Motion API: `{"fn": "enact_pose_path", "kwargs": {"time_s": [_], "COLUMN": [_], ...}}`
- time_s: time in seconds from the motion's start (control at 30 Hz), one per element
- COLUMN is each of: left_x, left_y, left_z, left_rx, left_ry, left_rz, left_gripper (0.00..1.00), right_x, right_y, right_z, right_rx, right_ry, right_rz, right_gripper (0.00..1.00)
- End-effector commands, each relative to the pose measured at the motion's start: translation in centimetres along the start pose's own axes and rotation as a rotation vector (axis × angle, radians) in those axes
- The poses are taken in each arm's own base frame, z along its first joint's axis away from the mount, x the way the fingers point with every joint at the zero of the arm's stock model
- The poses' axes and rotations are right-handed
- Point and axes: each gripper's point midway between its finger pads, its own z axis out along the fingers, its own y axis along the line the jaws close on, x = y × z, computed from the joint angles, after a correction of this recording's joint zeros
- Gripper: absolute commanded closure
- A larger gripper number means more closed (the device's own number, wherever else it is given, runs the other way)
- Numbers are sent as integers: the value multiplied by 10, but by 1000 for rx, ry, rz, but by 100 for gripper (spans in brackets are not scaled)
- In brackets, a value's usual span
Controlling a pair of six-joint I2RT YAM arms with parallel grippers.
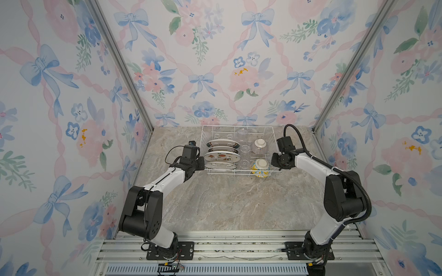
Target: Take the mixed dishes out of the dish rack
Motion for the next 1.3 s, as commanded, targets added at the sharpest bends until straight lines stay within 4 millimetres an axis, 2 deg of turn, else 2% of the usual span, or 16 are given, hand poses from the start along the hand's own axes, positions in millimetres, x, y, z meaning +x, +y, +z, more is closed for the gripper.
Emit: {"fn": "enact_pose_path", "kwargs": {"time_s": [0.0,0.13,0.3,0.5,0.63,0.7,0.9,0.93,1.07,1.27], "left_x": [37,45,67,74,70,64,50,49,49,50], "left_y": [-4,-6,-2,3,3,4,8,9,10,6], "left_z": [-19,-37,-46,-56,-64,-69,-83,-85,-94,-103], "left_rx": [10,23,32,25,32,29,7,2,13,53], "left_ry": [77,49,60,37,17,-9,-65,-74,-93,-119], "left_rz": [0,-12,-31,-46,-50,-53,-58,-60,-77,-93], "left_gripper": [100,100,100,99,85,75,11,2,2,2], "right_x": [16,29,51,54,53,53,52,52,48,43], "right_y": [10,6,1,-4,-8,-9,-11,-11,-6,8], "right_z": [-16,-32,-46,-65,-77,-82,-103,-107,-134,-171], "right_rx": [-74,-80,-69,-48,-35,-31,-38,-42,-73,-143], "right_ry": [17,-3,-12,-44,-68,-77,-117,-125,-185,-251], "right_rz": [-11,-17,-28,-42,-45,-45,-59,-61,-88,-155], "right_gripper": [73,76,80,78,76,72,51,48,38,33]}}
